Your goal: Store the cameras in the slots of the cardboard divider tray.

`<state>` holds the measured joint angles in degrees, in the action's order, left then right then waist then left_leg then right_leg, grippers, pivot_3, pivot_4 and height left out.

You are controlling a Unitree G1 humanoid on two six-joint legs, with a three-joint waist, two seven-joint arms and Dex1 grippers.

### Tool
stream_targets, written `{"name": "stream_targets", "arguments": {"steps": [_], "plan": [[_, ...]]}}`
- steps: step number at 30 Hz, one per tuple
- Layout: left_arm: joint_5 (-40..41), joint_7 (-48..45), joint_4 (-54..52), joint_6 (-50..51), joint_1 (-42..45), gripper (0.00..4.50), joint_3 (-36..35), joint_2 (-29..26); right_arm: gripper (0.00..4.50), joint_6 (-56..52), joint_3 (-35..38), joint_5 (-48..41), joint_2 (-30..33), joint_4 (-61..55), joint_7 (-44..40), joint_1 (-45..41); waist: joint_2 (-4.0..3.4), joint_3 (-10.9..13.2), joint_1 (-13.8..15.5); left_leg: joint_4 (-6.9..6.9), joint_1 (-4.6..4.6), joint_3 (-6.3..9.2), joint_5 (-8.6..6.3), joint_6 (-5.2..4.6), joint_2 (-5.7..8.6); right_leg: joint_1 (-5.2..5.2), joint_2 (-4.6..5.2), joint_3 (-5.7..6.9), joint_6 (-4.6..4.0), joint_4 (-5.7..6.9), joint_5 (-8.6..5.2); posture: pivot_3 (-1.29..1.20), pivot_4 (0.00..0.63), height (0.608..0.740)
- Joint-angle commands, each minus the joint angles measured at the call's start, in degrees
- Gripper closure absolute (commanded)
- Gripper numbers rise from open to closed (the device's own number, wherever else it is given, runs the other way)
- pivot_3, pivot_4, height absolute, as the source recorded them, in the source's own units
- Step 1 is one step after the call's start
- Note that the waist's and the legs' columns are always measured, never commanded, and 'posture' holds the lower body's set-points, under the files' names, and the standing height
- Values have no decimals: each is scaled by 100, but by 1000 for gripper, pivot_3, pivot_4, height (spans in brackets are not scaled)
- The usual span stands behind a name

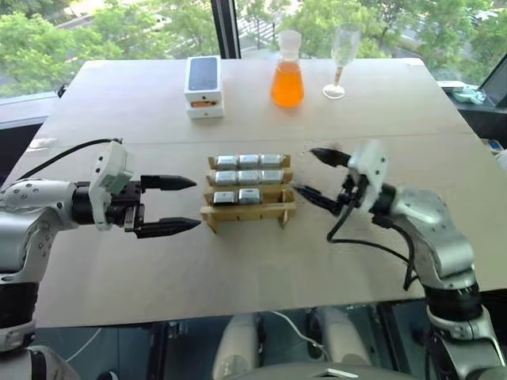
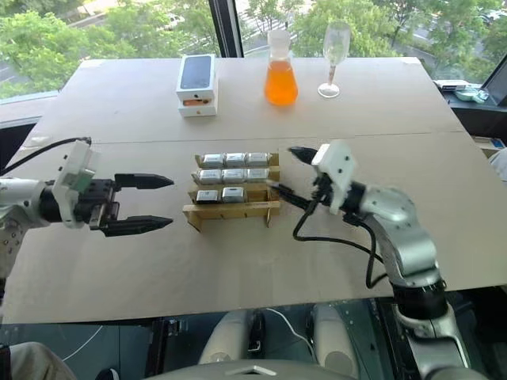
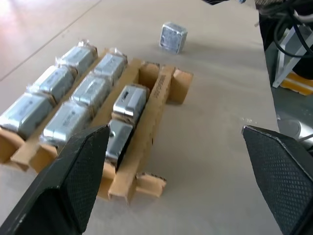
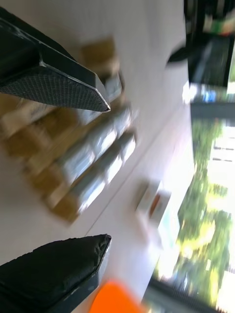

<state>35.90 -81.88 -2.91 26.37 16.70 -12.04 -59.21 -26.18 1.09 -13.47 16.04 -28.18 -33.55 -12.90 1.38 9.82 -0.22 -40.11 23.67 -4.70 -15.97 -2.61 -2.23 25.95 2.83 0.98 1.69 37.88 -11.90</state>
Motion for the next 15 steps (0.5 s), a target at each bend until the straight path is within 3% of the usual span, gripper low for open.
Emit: {"name": "stream_targets", "arguments": {"steps": [1, 6, 11, 15], "plan": [[-117, -198, 224, -189, 278, 0, 165, 34, 551, -333, 179, 498, -407, -894, 1293, 835, -2, 0, -16, 0, 0, -5, 1, 1, -1, 1, -2, -1, 0, 0, 0, 0, 150, 740], [-216, -429, 497, -226, 676, 0, 458, 133, 551, -1220, -178, 569, -1280, -1195, 2317, 1629, 2, -2, -83, -2, -7, -8, 3, 4, -5, 2, -8, -14, 0, 2, -2, 0, 150, 740], [-402, -519, 742, -369, 956, 0, 631, 240, 551, -1403, -536, 918, -1385, -878, 2721, 1571, 2, -2, -73, -6, -17, 4, 1, -6, -10, -1, -12, -20, -8, 7, -12, 0, 150, 740], [-446, -542, 751, -401, 985, 0, 648, 298, 551, -1596, -351, 957, -1473, -649, 3004, 1362, 2, -2, -55, -7, -14, 9, 1, -5, -10, -2, -13, -17, -16, 7, -8, 0, 150, 740]]}}
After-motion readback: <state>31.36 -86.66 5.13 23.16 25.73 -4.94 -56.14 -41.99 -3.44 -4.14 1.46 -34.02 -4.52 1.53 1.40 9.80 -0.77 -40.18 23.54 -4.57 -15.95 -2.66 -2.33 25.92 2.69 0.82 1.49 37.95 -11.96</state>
